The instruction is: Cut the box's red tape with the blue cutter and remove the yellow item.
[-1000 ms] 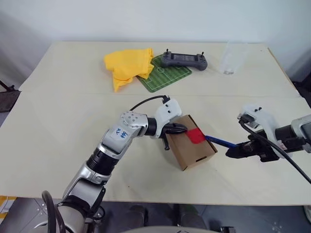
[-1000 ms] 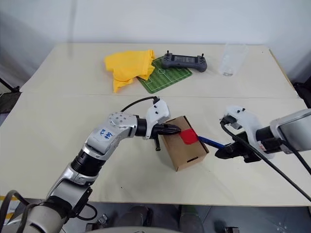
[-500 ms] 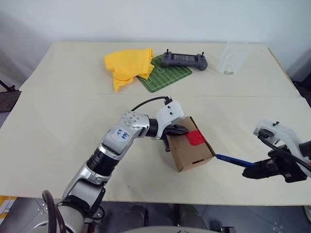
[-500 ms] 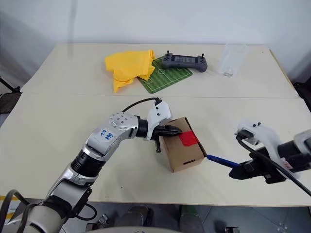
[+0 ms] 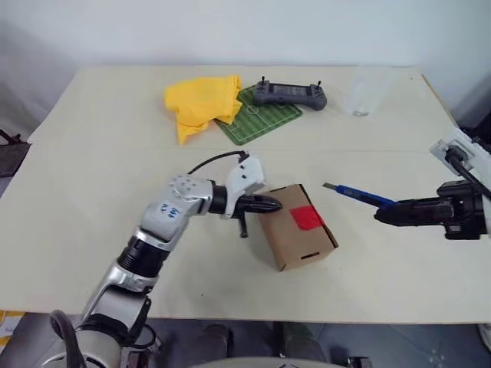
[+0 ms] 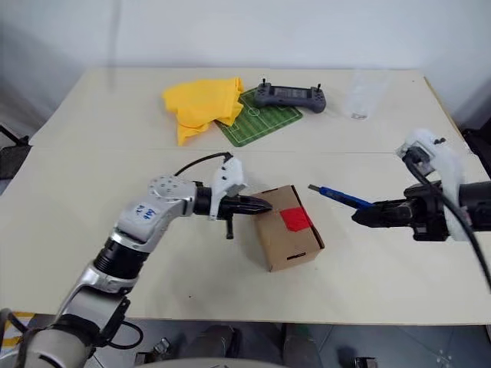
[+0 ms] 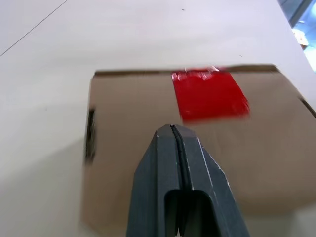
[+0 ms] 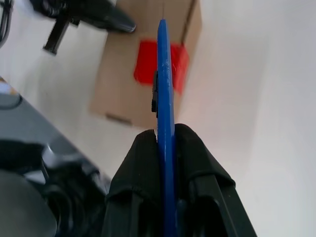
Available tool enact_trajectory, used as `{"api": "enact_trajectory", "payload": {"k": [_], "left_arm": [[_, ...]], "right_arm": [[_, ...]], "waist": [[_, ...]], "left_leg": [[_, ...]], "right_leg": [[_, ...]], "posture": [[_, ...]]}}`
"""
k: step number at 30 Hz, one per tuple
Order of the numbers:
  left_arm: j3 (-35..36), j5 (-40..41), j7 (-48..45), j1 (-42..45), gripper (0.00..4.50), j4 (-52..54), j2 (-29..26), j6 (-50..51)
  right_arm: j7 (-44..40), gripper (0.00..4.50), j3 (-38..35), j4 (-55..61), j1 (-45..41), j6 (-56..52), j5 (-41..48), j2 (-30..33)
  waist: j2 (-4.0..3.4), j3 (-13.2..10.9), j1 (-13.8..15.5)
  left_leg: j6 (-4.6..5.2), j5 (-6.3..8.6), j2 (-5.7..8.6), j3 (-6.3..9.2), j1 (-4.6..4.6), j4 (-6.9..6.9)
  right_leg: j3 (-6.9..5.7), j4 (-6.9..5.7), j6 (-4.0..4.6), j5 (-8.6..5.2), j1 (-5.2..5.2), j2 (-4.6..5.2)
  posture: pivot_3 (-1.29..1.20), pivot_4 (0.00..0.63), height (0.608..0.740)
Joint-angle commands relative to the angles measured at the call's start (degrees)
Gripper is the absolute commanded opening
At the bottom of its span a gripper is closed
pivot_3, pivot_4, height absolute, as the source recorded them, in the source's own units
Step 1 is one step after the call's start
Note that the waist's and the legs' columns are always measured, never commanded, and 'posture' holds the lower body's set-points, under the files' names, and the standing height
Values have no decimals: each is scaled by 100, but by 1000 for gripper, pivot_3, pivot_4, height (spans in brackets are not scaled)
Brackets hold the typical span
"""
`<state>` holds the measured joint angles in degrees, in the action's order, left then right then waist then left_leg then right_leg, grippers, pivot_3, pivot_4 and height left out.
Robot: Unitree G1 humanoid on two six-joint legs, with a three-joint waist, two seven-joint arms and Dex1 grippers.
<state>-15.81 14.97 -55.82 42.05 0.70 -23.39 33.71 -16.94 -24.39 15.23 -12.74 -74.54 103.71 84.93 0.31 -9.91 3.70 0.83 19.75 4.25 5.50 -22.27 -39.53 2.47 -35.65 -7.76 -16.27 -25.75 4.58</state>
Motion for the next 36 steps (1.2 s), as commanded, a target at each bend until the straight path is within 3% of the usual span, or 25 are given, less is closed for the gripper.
{"api": "enact_trajectory", "payload": {"k": [1,3,6,9,15,20,25,29,32,36], "left_arm": [[550,449,-631,-22,0,3,-405,-283],[780,683,-1057,-125,0,-9,-720,-374],[985,738,-1405,-375,0,-123,-1176,-553],[1266,832,-1486,-757,0,-238,-1397,-677],[1657,893,-1256,-1384,0,-376,-1233,-1233],[1591,832,-1073,-1906,0,1,-1142,-1329],[1575,881,-926,-2169,0,315,-1147,-1263],[1503,955,-800,-2401,0,699,-1124,-1090],[1306,884,-664,-2522,0,863,-1011,-1010],[936,632,-327,-2489,0,889,-796,-901]], "right_arm": [[-549,161,-1605,636,1238,676,-1849,-1296],[-1099,161,-1798,726,1975,1513,-3035,-1927],[-1289,161,-1552,298,2126,2353,-3945,-2559],[-1811,161,-647,-453,2250,3831,-5691,-2778],[-2001,161,-128,-1723,1473,5116,-6771,-3502],[-2684,1788,-27,-1976,1471,5349,-7128,-3419],[-3656,3412,-902,-1707,1735,5288,-6669,-3105],[-4434,3412,-993,-814,2114,4929,-6378,-2796],[-4339,2802,-401,-248,2080,4896,-6659,-2828],[-3723,1427,812,-49,1370,5382,-7567,-3363]], "waist": [[-1,1,85],[1,2,111],[-6,2,56],[-7,3,-63],[-11,0,-235],[-20,6,-250],[-25,8,-210],[-25,9,-239],[-13,16,-274],[-9,16,-255]], "left_leg": [[0,0,2,1,-7,-7],[0,2,4,7,-13,-27],[16,3,30,-11,-1,-43],[34,-8,49,-40,38,-44],[29,-15,43,-51,128,0],[23,-13,23,-65,122,11],[19,-14,19,-80,100,23],[24,-10,13,-92,109,30],[16,-6,-3,-96,117,34],[15,-7,3,-105,123,33]], "right_leg": [[-3,-7,0,0,-4,-1],[-18,-14,0,0,-1,-2],[0,-24,-13,7,10,-9],[34,-12,-32,17,39,1],[56,-7,-34,19,103,-1],[72,-13,-31,17,81,2],[81,-19,-24,15,45,1],[92,-8,-25,15,49,-1],[95,-8,-19,16,50,-10],[99,-13,-16,19,51,-5]], "posture": [[0,150,740],[0,150,740],[0,150,740],[0,150,740],[0,150,740],[0,150,740],[0,150,740],[0,150,740],[0,150,740],[0,150,740]]}}
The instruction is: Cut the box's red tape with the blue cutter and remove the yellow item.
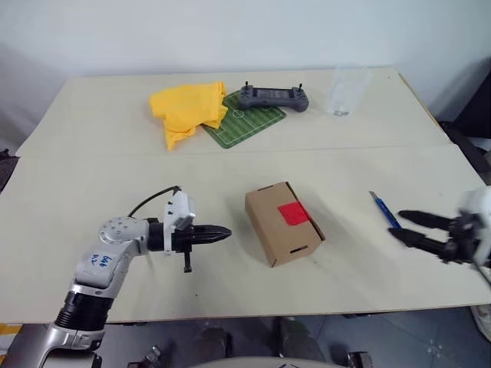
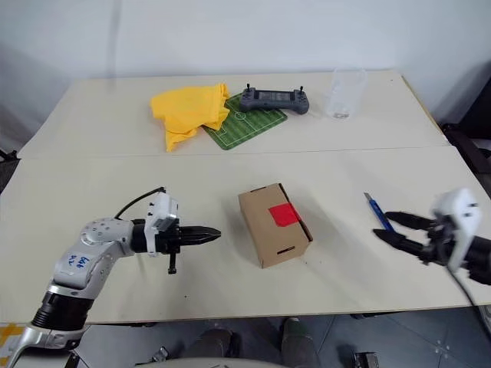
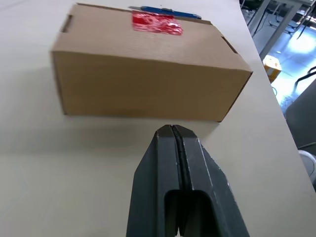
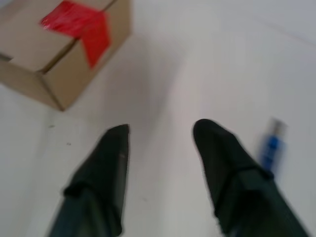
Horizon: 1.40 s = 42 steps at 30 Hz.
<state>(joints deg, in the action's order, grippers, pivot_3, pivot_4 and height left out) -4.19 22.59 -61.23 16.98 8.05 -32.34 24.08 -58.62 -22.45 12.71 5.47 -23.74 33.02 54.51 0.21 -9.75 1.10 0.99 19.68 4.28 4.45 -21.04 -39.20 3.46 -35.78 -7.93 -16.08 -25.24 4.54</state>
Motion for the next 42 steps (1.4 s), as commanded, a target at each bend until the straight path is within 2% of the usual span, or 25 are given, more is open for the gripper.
{"api": "enact_trajectory", "payload": {"k": [1,4,8,13,17,23,30,35,38,40,42], "left_arm": [[-317,-179,291,40,0,159,150,102],[-543,-348,480,146,0,81,270,166],[-788,-564,779,379,0,-96,553,218],[-823,-729,924,656,0,-396,678,184],[-782,-787,953,840,0,-658,719,128],[-698,-854,884,924,0,-933,597,-13],[-582,-805,788,797,0,-844,367,22],[-535,-766,728,663,0,-670,226,99],[-420,-689,491,538,0,-508,-107,165],[-218,-519,157,454,0,-477,-452,143],[-10,-279,-224,394,0,-506,-703,-26]], "right_arm": [[617,1048,884,187,-677,327,-669,-496],[1005,29,1421,-48,-1211,594,-1204,-943],[1262,29,1930,-248,-1549,640,-1590,-1369],[1336,29,2280,481,-1532,-658,-1220,-1459],[1345,29,2413,985,-1500,-1276,-1065,-1396],[1622,29,2610,1694,-1512,-2084,-823,-1600],[1967,29,2877,1896,-1425,-2629,-911,-1686],[1988,29,2687,2058,-1259,-2817,-767,-1598],[1972,29,2144,2313,-1057,-3121,-429,-1492],[2147,395,1304,2542,-1021,-3870,198,-1605],[2028,907,743,2775,-1019,-4440,831,-1439]], "waist": [[2,0,6],[2,0,16],[2,0,63],[2,0,34],[2,0,16],[2,0,25],[3,1,23],[3,1,30],[3,1,28],[4,0,25],[4,0,20]], "left_leg": [[-1,-1,0,-2,-1,-1],[-7,-4,1,-3,-7,0],[-10,-6,2,1,-18,0],[-8,-6,2,1,-19,0],[-9,-6,0,0,-18,1],[-9,-6,1,1,-18,1],[-8,-6,2,1,-18,1],[-8,-6,2,3,-18,1],[-7,-5,2,2,-19,1],[-6,-5,1,3,-19,3],[-6,-4,0,3,-19,4]], "right_leg": [[0,-1,2,1,-2,0],[2,-8,3,1,-15,-1],[-5,-5,4,1,-21,-1],[-4,-10,4,1,-23,-3],[-3,-6,6,0,-24,-4],[-3,-4,6,0,-23,-3],[-3,-4,6,0,-23,-1],[-5,-3,6,0,-23,-2],[-4,-1,6,0,-23,-1],[-4,-1,6,0,-23,0],[-2,-1,6,0,-23,-1]], "posture": [[0,150,740],[0,150,740],[0,150,740],[0,150,740],[0,150,740],[0,150,740],[0,150,740],[0,150,740],[0,150,740],[0,150,740],[0,150,740]]}}
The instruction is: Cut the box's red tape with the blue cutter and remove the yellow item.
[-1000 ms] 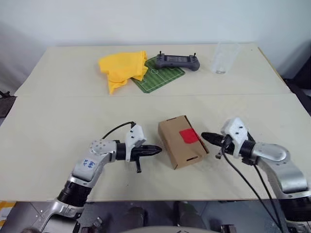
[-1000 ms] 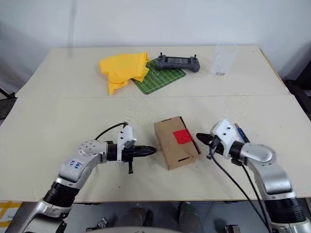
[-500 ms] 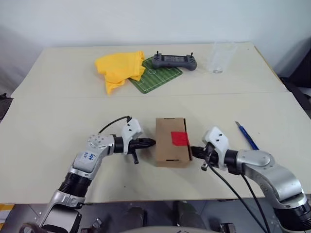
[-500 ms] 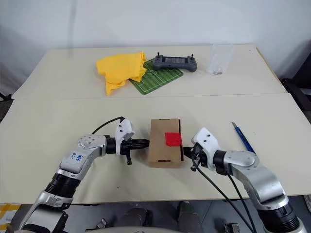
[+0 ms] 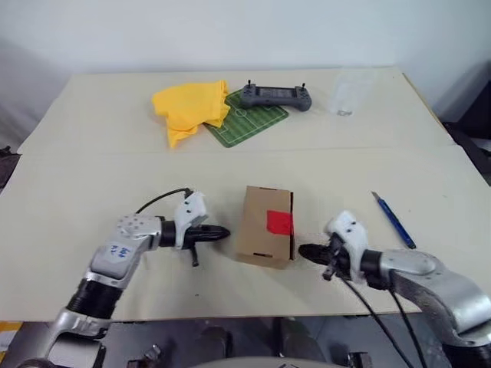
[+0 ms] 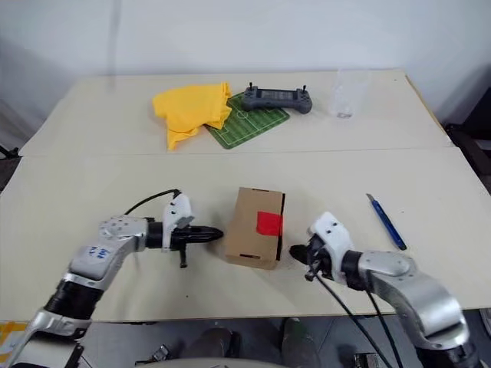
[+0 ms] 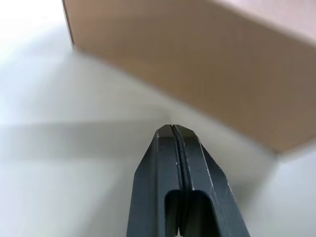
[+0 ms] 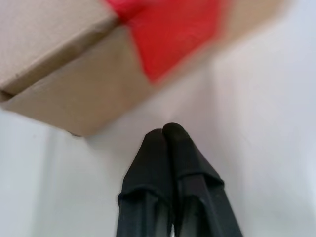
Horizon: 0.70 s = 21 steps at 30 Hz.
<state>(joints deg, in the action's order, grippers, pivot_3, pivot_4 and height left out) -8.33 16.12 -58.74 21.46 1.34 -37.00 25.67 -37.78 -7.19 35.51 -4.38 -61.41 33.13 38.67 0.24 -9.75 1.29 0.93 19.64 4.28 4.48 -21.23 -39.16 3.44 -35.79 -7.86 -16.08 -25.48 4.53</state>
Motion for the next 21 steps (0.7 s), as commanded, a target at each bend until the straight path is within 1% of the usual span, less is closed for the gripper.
{"api": "enact_trajectory", "payload": {"k": [1,2,3,4,5,7,8,10,12,15,18,21], "left_arm": [[530,542,-704,-78,0,158,-330,-234],[676,737,-950,-67,0,145,-429,-258],[799,942,-1172,8,0,136,-498,-198],[854,1051,-1308,101,0,134,-509,-225],[866,1112,-1370,215,0,131,-475,-258],[779,1176,-1302,490,0,216,-278,-209],[692,1171,-1219,648,0,254,-140,-178],[418,1072,-1092,932,0,329,159,-141],[124,942,-1017,1161,0,358,448,-132],[-140,830,-920,1352,0,315,662,-45],[-416,632,-944,1472,0,212,750,-141],[-578,402,-845,1571,0,39,843,-220]], "right_arm": [[-10,1255,-1032,573,-101,-925,1046,178],[100,1584,-1319,611,-255,-1274,1372,133],[259,1900,-1614,594,-585,-1943,1602,28],[399,2257,-1791,537,-886,-2533,1808,-32],[540,2646,-1837,447,-1093,-2900,2055,-3],[948,3338,-1727,188,-1344,-3109,2659,154],[1245,3555,-1678,35,-1503,-3109,2931,89],[1962,4261,-1609,-359,-1893,-3109,3491,-216],[2607,4261,-1430,-688,-2177,-3109,3903,-357],[3377,4261,-1170,-1034,-2385,-3109,4272,-395],[3947,4261,-1025,-1328,-2618,-3109,4475,-515],[4340,4261,-927,-1468,-2707,-3109,4589,-564]], "waist": [[0,0,3],[0,0,2],[0,0,-5],[0,0,-8],[0,0,-5],[2,1,24],[2,1,48],[4,0,42],[4,0,13],[3,1,-15],[3,0,-87],[3,1,-125]], "left_leg": [[1,1,-1,1,0,1],[1,1,-2,1,0,1],[2,1,-3,1,1,2],[2,2,-5,1,1,2],[2,2,-5,0,1,2],[2,2,-4,4,0,2],[2,2,-3,15,-1,2],[1,1,0,25,-8,3],[2,2,3,17,-9,3],[3,2,0,15,-11,5],[3,3,-4,11,-16,17],[3,2,-2,10,-21,12]], "right_leg": [[-1,1,0,0,0,0],[-1,2,1,0,0,1],[-2,2,2,-1,1,1],[-2,4,6,0,2,1],[-1,5,7,1,2,2],[-5,6,9,3,3,5],[-12,7,10,3,7,6],[-19,15,10,3,8,9],[-17,15,8,4,7,9],[-16,1,6,5,3,5],[-15,3,8,3,-10,2],[-15,3,8,3,-12,3]], "posture": [[0,150,740],[0,150,740],[0,150,740],[0,150,740],[0,150,740],[0,150,740],[0,150,740],[0,150,740],[0,150,740],[0,150,740],[0,150,740],[0,150,740]]}}
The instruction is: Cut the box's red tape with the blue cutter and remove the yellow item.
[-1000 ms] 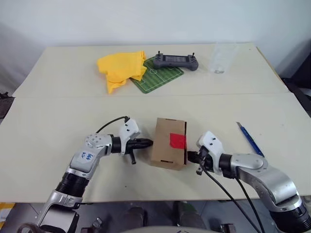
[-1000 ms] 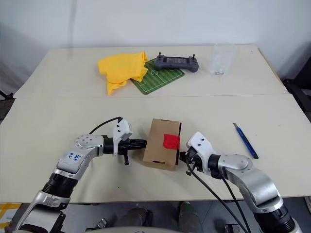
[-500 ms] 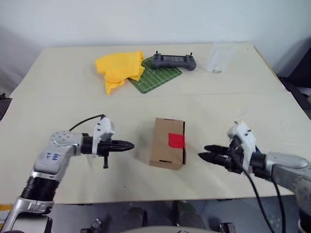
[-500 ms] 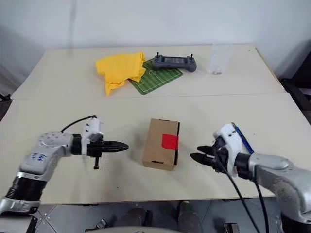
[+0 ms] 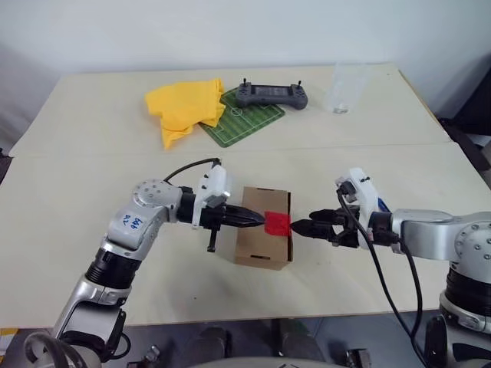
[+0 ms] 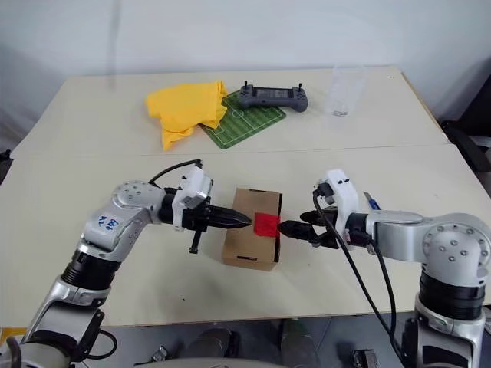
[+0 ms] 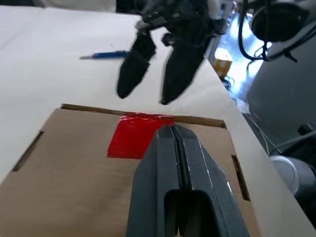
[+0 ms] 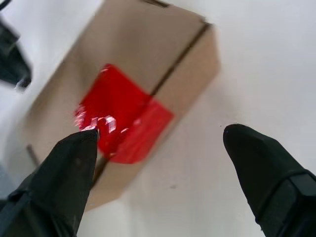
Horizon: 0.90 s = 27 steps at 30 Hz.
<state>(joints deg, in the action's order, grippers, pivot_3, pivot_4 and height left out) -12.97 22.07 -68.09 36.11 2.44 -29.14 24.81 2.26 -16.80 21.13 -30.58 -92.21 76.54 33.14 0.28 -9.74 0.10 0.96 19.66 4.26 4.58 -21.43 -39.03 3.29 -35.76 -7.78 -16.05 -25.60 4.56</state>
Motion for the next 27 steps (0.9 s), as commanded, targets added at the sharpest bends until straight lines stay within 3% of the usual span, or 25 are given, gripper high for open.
{"api": "enact_trajectory", "payload": {"k": [1,9,22,27], "left_arm": [[-139,-246,121,114,0,-105,63,-126],[-202,-540,311,54,0,-229,158,-173],[-213,-755,638,-98,0,-176,235,-107],[-256,-740,661,-183,0,-88,226,-86]], "right_arm": [[414,4261,57,-42,-65,-29,292,12],[983,4261,245,-179,39,134,726,34],[1134,4261,592,-262,196,270,509,557],[1281,4261,765,-409,28,300,432,463]], "waist": [[0,0,-9],[0,0,-13],[1,1,1],[2,2,-3]], "left_leg": [[0,0,0,1,0,-3],[2,0,0,2,-1,-4],[3,0,0,4,2,-5],[3,0,0,2,5,-6]], "right_leg": [[0,0,0,0,2,0],[0,0,0,0,2,1],[-1,2,-1,0,10,1],[1,1,-2,1,12,2]], "posture": [[0,150,740],[0,150,740],[0,150,740],[0,150,740]]}}
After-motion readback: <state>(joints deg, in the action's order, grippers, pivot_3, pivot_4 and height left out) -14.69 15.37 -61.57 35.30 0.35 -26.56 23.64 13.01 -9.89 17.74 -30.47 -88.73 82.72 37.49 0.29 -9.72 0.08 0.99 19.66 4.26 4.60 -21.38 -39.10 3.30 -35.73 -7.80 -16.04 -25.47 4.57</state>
